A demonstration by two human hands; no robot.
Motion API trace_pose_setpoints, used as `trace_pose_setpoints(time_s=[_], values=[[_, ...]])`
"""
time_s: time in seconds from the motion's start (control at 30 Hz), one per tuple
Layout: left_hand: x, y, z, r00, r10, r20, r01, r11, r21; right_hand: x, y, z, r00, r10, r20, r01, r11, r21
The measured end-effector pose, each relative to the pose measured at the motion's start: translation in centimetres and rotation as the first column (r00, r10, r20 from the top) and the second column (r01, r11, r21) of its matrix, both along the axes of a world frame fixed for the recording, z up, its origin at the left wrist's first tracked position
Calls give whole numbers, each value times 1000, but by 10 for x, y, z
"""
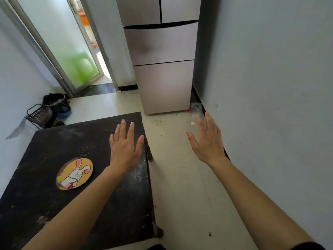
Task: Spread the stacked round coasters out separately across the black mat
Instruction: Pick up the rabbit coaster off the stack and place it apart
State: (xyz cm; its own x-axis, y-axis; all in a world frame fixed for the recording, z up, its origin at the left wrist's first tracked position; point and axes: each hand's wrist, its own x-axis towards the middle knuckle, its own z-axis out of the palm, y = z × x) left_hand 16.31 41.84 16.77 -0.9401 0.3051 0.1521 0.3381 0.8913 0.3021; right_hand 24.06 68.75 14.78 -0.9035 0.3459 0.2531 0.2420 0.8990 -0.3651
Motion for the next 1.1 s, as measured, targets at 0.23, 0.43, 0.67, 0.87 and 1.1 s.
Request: trace_pose_setpoints(time_s=[0.23,0.43,0.67,0.87,1.1], values=[[-34,38,-8,993,120,12,-120,992,40,-66,44,-5,992,126,16,-125,992,-26],[-92,63,-42,960,252,119,-266,955,129,-155,67,-13,956,279,89,-285,956,63],[-169,59,-55,898,397,187,-416,907,71,-279,54,-14,881,430,199,-450,891,68],[-200,17,-47,806,568,166,-577,817,6,-373,-16,-12,762,618,196,-636,771,40],[-219,-45,-53,524,839,148,-841,537,-61,-466,-135,-26,511,837,195,-856,516,29]])
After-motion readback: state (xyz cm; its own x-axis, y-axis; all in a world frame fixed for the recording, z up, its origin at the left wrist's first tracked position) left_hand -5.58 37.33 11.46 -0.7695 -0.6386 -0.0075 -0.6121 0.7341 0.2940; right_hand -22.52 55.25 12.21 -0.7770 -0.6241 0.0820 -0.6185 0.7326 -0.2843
